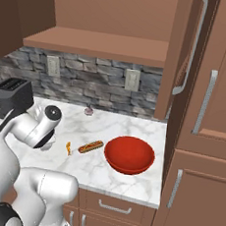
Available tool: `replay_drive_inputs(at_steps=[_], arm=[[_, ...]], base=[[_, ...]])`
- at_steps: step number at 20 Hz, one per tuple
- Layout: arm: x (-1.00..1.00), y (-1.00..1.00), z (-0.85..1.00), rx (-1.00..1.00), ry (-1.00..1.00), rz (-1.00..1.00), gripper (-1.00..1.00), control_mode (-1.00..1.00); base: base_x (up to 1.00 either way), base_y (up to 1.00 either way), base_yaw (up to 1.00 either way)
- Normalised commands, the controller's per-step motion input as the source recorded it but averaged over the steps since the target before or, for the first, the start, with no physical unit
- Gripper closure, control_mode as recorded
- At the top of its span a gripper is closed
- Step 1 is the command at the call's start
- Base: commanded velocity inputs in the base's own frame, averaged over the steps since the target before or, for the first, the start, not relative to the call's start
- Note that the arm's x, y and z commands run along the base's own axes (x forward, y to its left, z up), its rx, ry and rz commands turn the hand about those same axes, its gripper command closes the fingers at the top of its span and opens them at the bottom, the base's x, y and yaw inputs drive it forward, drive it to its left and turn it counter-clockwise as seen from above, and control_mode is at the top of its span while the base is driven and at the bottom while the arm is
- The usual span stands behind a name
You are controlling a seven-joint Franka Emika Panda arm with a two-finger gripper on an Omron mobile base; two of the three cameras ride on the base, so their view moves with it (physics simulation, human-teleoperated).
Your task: Pick both bowls and place them on the counter. Then place the shrimp in one bowl and place the hot dog in the other bowl.
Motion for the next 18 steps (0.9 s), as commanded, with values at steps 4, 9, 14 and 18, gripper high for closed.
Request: replay_drive_inputs(at_steps=[4,9,14,18], arm=[[0.0,0.0,-0.35,0.0,0.0,0.0,1.0,-1.0],[0.0,0.0,-0.42,0.0,-0.04,0.0,1.0,-1.0],[0.0,-0.01,-0.47,0.0,-0.05,0.0,1.0,-1.0],[-0.04,-0.07,-0.21,0.0,-0.02,0.0,-1.0,-1.0]], base=[[0.0,0.0,0.0],[0.0,0.0,0.0],[0.0,0.0,0.0],[0.0,0.0,0.0]])
